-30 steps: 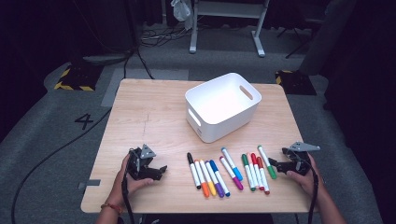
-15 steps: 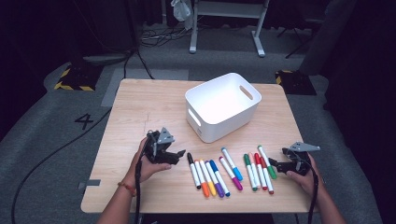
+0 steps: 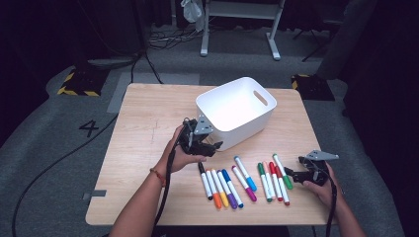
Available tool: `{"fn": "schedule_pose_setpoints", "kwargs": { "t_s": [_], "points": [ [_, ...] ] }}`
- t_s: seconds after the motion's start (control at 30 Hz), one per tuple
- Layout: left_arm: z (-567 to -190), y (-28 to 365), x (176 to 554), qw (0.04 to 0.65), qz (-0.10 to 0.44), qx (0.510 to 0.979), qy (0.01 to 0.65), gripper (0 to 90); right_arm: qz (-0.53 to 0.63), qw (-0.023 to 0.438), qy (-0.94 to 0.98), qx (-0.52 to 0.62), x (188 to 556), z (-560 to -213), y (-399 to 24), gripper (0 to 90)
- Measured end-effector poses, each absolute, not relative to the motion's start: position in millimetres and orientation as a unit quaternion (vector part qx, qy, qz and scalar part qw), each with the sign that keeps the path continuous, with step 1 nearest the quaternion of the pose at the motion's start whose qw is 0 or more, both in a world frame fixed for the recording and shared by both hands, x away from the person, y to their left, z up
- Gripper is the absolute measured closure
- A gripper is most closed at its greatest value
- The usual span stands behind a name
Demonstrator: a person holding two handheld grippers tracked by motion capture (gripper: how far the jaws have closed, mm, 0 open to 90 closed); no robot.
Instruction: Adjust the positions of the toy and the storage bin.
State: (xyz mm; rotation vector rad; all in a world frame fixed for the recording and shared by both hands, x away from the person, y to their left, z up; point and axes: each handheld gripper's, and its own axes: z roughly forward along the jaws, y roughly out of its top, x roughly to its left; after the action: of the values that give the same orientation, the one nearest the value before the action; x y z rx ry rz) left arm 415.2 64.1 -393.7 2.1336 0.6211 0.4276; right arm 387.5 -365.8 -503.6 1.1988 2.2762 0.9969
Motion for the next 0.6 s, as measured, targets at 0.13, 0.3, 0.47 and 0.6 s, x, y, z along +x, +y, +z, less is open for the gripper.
{"fn": "schedule_pose_setpoints", "kwargs": {
  "t_s": [0.13, 0.3, 0.47, 0.6],
  "points": [
    [-384.2, 55.6, 423.8, 0.44, 0.172, 0.846, 0.245, 32.4, 0.354, 0.19, 0.81, 0.426, 387.5, -503.5, -365.9, 16.4],
    [-372.4, 38.6, 433.3, 0.455, 0.164, 0.845, 0.231, 36.7, 0.355, 0.19, 0.81, 0.426, 387.5, -503.6, -365.9, 16.4],
    [-373.8, 17.8, 445.9, 0.438, 0.148, 0.861, 0.211, 46.3, 0.355, 0.19, 0.81, 0.426, 387.5, -503.6, -365.9, 16.4],
    [-378.6, 3.2, 453.8, 0.403, 0.151, 0.881, 0.197, 53.8, 0.355, 0.19, 0.811, 0.425, 387.4, -503.6, -366.1, 16.4]
  ]
}}
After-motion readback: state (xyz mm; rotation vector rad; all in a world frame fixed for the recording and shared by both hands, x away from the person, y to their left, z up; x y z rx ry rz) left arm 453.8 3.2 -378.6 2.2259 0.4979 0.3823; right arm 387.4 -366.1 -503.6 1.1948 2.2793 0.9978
